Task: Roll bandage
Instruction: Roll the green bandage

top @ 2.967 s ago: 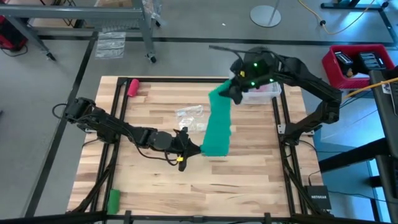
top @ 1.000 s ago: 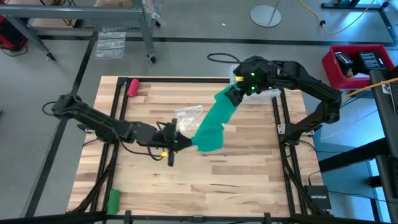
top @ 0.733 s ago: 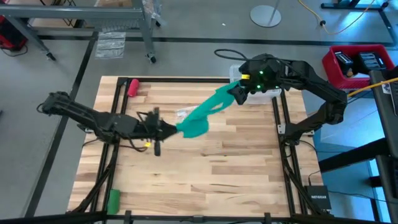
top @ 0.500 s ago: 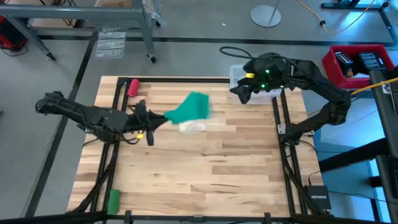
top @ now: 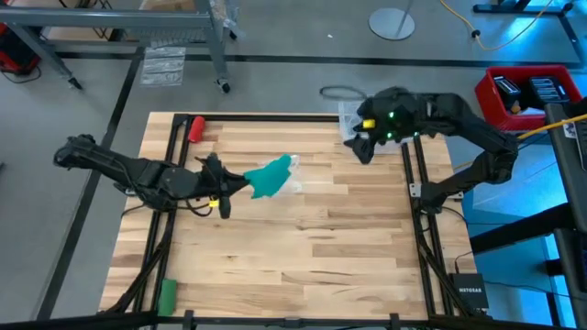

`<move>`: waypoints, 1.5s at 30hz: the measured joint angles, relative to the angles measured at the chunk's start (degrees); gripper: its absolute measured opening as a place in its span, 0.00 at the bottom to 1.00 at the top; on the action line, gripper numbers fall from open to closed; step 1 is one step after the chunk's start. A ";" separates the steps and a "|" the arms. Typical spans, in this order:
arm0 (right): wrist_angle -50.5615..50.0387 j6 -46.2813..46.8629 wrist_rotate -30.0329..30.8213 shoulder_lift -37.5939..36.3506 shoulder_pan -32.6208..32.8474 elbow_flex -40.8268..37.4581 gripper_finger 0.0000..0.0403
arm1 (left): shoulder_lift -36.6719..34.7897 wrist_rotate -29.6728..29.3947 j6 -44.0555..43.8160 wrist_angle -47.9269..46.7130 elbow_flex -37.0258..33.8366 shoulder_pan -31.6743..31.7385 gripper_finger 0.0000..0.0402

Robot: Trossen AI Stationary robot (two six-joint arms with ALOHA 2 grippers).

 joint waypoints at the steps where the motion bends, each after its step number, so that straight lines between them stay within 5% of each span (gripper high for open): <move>1: 0.68 -1.54 0.82 -0.16 1.42 -1.27 0.70 | 0.39 -0.37 0.36 1.14 0.00 0.00 0.04; 7: 13.77 -10.83 7.18 -1.38 9.89 -13.06 0.70 | 0.29 2.60 3.86 9.29 0.06 -0.04 0.04; 11: 24.66 -14.32 7.53 -3.18 13.41 -22.69 0.70 | -0.94 4.20 3.90 8.90 0.09 -0.06 0.04; 15: 33.11 -18.16 14.32 -5.45 16.14 -33.64 0.70 | -2.40 7.16 3.80 8.90 0.09 -0.04 0.04; 21: 53.81 -27.43 30.58 -5.13 14.61 -48.45 0.70 | -2.87 14.61 3.42 8.97 0.09 -0.06 0.04; 24: 63.12 -29.68 32.67 -3.48 11.73 -51.97 0.70 | -2.87 16.21 3.44 8.94 0.09 -0.06 0.04; 32: 77.48 -31.79 20.13 1.00 8.73 -52.22 0.70 | -2.71 17.78 4.47 11.19 0.09 -0.06 0.04; 35: 83.23 -32.57 10.44 2.91 8.69 -52.18 0.70 | -2.71 17.91 5.70 12.11 0.09 -0.06 0.04; 40: 84.65 -26.03 -5.62 3.37 13.28 -52.17 0.70 | -2.69 16.22 7.34 13.54 0.09 -0.06 0.04; 45: 84.30 -20.96 -11.92 3.30 20.25 -47.93 0.70 | -2.71 11.15 8.98 13.06 0.09 0.06 0.04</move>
